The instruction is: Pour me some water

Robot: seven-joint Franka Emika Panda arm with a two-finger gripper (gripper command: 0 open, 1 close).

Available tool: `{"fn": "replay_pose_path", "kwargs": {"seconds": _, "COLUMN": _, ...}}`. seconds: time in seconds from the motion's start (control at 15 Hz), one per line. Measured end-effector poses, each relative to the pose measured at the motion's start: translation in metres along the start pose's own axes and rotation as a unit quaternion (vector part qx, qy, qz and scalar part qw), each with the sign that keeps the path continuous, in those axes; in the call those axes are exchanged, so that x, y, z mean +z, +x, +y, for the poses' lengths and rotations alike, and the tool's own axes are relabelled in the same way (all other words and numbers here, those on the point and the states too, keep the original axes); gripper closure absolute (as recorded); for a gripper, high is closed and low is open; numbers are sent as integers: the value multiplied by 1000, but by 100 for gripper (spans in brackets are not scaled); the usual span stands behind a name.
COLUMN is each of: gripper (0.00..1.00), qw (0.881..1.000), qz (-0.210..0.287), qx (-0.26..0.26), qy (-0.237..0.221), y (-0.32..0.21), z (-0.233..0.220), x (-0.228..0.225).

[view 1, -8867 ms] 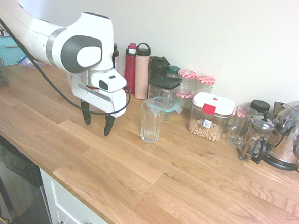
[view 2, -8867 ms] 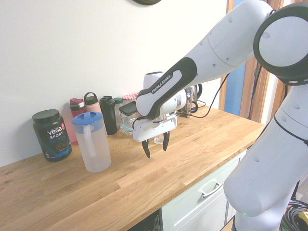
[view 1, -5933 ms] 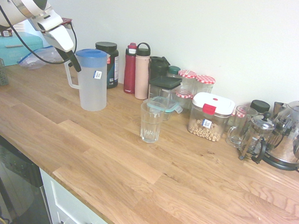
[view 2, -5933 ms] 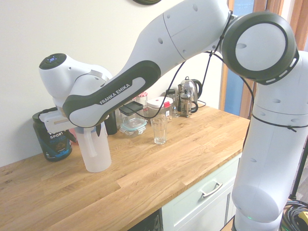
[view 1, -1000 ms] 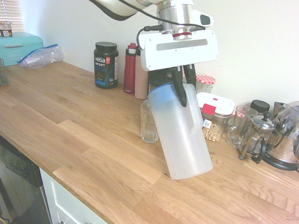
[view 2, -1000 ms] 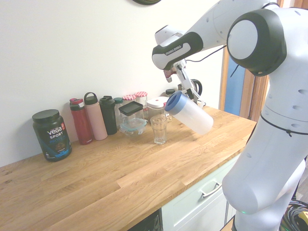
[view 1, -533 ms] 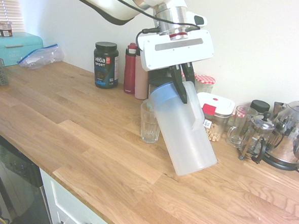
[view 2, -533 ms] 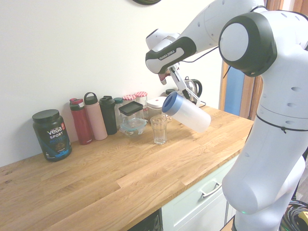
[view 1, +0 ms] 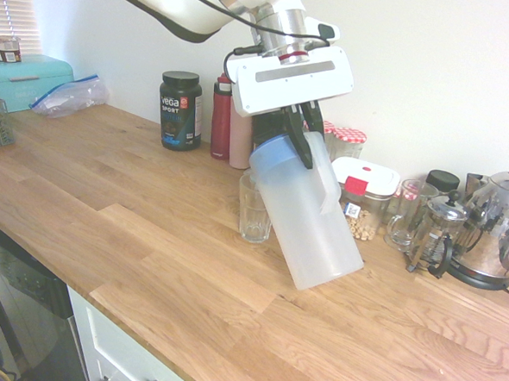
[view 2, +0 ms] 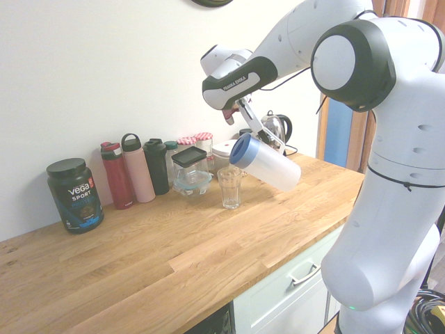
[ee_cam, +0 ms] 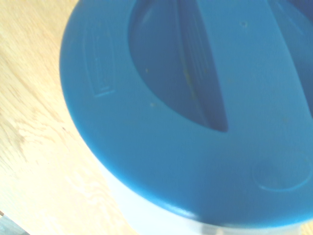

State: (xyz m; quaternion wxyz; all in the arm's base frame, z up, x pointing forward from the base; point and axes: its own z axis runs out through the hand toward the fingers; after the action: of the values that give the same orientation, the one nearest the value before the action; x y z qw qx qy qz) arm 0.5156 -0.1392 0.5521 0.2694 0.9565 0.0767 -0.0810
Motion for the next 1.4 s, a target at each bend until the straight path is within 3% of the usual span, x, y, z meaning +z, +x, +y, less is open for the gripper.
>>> {"fn": "replay_pose_path", "kwargs": {"seconds": 0.27, "gripper": 100, "qw": 995, "qz": 37, "qx": 36, "qy": 81, "y": -23, "z": 16, "x": -16}}
{"fn": "replay_pose_path", "kwargs": {"seconds": 0.53, "gripper": 100, "qw": 978, "qz": 81, "qx": 92, "qy": 171, "y": -81, "z": 26, "x": -18}}
{"fn": "replay_pose_path", "kwargs": {"seconds": 0.87, "gripper": 100, "qw": 940, "qz": 142, "qx": 187, "qy": 249, "y": -149, "z": 42, "x": 19}}
{"fn": "replay_pose_path", "kwargs": {"seconds": 1.2, "gripper": 100, "qw": 899, "qz": 126, "qx": 316, "qy": 277, "y": -169, "z": 2, "x": 26}}
{"fn": "replay_pose_path", "kwargs": {"seconds": 1.4, "gripper": 100, "qw": 868, "qz": 117, "qx": 392, "qy": 283, "y": -197, "z": -41, "x": 12}}
